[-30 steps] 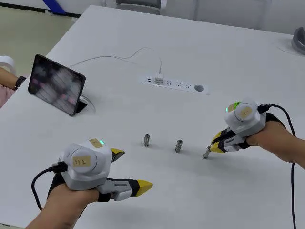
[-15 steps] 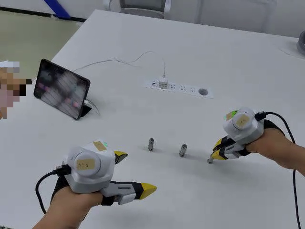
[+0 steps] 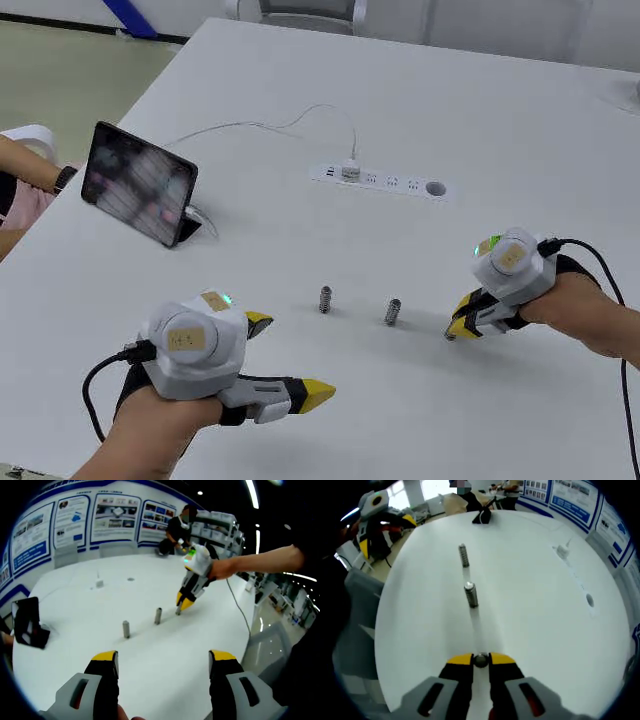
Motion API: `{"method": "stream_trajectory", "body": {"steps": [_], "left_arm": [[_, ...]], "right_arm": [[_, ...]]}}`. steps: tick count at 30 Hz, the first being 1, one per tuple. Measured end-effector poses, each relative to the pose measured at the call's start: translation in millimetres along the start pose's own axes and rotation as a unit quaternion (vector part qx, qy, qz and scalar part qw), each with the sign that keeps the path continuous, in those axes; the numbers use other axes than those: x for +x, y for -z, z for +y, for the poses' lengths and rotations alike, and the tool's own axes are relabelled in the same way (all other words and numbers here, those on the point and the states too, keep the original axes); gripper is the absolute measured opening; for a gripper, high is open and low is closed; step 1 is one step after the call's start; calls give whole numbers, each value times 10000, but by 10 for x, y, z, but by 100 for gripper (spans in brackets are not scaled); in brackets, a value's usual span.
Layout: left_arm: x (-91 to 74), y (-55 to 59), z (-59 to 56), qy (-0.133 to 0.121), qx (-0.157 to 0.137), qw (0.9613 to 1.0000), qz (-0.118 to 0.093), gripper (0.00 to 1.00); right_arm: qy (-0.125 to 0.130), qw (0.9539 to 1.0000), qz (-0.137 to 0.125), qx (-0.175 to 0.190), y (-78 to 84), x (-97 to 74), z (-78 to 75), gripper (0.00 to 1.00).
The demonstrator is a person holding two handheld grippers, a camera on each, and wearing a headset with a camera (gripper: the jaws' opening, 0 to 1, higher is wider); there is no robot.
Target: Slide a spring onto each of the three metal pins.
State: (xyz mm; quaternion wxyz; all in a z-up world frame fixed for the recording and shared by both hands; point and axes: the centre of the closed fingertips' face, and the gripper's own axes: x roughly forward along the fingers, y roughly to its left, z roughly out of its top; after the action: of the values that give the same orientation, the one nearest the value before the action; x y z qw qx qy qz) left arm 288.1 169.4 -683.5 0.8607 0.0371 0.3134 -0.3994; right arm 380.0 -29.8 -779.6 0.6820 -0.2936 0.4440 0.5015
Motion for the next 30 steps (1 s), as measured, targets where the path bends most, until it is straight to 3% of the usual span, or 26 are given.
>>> {"method": "stream_trajectory", "body": {"steps": [12, 26, 30], "left_arm": [[-21, -68, 44, -34, -20, 10000, -51, 76], [-34, -195, 51, -53, -109, 9996, -237, 78], [-32, -213, 71, -50, -137, 9995, -268, 79]], "right_arm": [[-7, 10000, -38, 89, 12, 17, 23, 14], [135, 9979, -192, 598, 94, -83, 46, 33], [229, 9934, -442, 1032, 114, -142, 50, 42]]}}
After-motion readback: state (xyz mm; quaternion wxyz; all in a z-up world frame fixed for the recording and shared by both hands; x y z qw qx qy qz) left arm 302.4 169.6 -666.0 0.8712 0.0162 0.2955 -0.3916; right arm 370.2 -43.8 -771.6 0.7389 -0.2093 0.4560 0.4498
